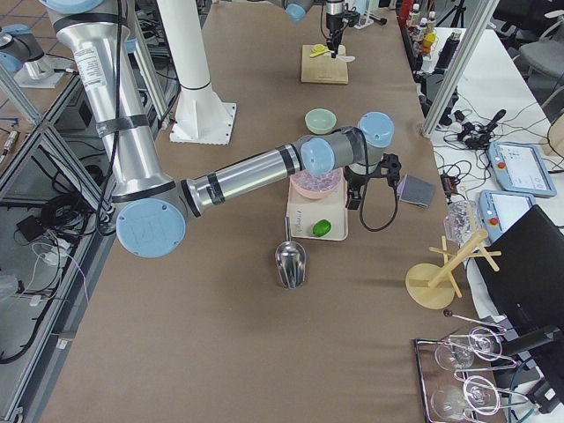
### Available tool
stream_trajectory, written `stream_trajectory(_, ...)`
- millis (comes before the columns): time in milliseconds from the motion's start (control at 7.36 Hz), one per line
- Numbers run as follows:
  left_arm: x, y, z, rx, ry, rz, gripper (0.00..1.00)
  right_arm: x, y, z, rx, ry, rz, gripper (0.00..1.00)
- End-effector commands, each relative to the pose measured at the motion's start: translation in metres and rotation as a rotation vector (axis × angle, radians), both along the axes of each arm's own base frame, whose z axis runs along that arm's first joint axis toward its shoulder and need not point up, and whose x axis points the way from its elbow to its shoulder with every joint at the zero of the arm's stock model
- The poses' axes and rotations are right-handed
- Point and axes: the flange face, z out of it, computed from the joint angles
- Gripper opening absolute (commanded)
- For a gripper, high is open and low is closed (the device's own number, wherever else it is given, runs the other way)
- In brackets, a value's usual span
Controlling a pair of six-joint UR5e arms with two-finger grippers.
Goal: Put spoon and ice into bowl
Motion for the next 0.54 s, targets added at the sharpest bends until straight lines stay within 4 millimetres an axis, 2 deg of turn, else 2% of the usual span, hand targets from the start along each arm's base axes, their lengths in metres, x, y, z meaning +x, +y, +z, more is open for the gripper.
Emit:
stream_trajectory(0,0.037,0.022,-0.035,0.05,-0.01,0.098,0.0,-0.016,0.004,-0.005,-0.009,0.003,-0.011,1.0)
stream_trajectory(272,0.049,0.025,-0.111,0.048,-0.128,0.208,0.0,-0.022,0.003,-0.008,-0.01,0.012,-0.01,1.0)
stream_trajectory(407,0.061,0.03,-0.114,0.058,-0.179,0.204,0.0,-0.023,0.005,-0.014,-0.011,0.018,0.002,1.0)
